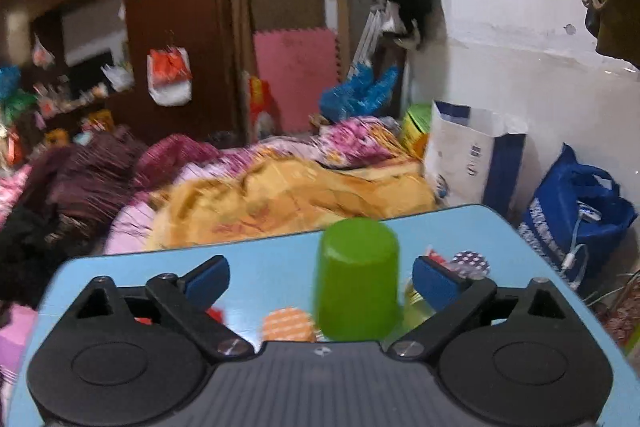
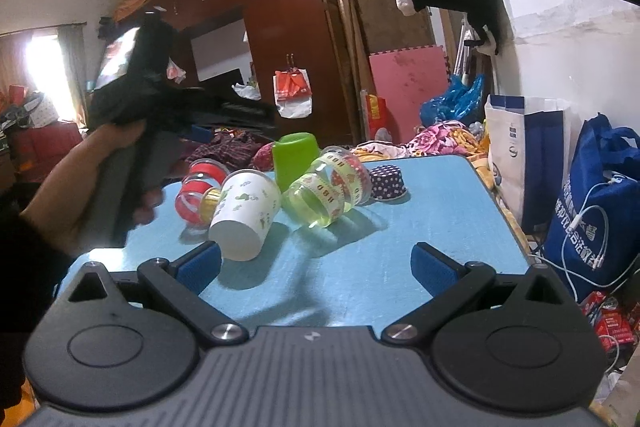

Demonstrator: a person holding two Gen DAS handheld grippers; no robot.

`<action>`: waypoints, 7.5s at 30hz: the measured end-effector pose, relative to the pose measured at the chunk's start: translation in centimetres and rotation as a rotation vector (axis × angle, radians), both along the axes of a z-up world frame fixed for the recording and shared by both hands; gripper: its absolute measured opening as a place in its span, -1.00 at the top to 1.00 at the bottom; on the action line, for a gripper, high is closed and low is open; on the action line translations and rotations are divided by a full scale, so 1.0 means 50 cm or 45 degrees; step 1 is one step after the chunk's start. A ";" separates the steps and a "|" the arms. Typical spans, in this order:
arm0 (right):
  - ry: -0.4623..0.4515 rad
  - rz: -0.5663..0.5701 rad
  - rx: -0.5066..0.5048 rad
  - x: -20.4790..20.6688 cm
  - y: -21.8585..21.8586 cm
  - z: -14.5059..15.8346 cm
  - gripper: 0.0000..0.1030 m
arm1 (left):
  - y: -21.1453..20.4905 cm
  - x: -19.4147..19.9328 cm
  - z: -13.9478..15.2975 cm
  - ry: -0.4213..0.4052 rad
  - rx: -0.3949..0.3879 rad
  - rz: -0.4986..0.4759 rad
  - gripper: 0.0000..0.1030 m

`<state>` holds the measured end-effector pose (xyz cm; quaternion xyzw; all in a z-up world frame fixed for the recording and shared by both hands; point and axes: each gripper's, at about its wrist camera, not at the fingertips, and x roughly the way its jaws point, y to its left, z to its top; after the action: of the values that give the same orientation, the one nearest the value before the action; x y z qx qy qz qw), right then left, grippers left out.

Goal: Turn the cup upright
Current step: 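Move the left tool onto the upside-down green cup and close on it, then lift the green cup with the left tool toward the right tool, then hold the green cup raised in the left tool beside the right tool, then close the right tool on the green cup while the left tool releases it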

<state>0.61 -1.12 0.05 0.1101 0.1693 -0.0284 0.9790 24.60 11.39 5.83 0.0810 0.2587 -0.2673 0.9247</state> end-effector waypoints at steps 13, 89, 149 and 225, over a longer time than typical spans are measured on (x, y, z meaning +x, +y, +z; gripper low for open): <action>0.006 -0.003 0.012 0.004 -0.009 -0.008 -0.99 | -0.077 0.047 -0.040 0.082 0.120 -0.033 -0.75; 0.073 0.055 0.081 0.039 0.037 -0.008 -0.98 | 0.268 -0.286 -0.131 -0.335 -0.257 -0.101 -0.26; 0.098 0.093 0.070 0.054 0.070 -0.009 -0.98 | 0.298 -0.387 -0.244 -0.826 -0.362 -0.038 -0.26; 0.161 0.030 0.146 0.091 0.039 0.008 -0.98 | 0.302 -0.337 -0.142 -0.543 -0.428 -0.160 -0.20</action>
<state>5.14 0.82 0.47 0.1619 0.2333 -0.0140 0.9587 7.76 26.48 -1.26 -0.0032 0.0046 -0.3400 0.9404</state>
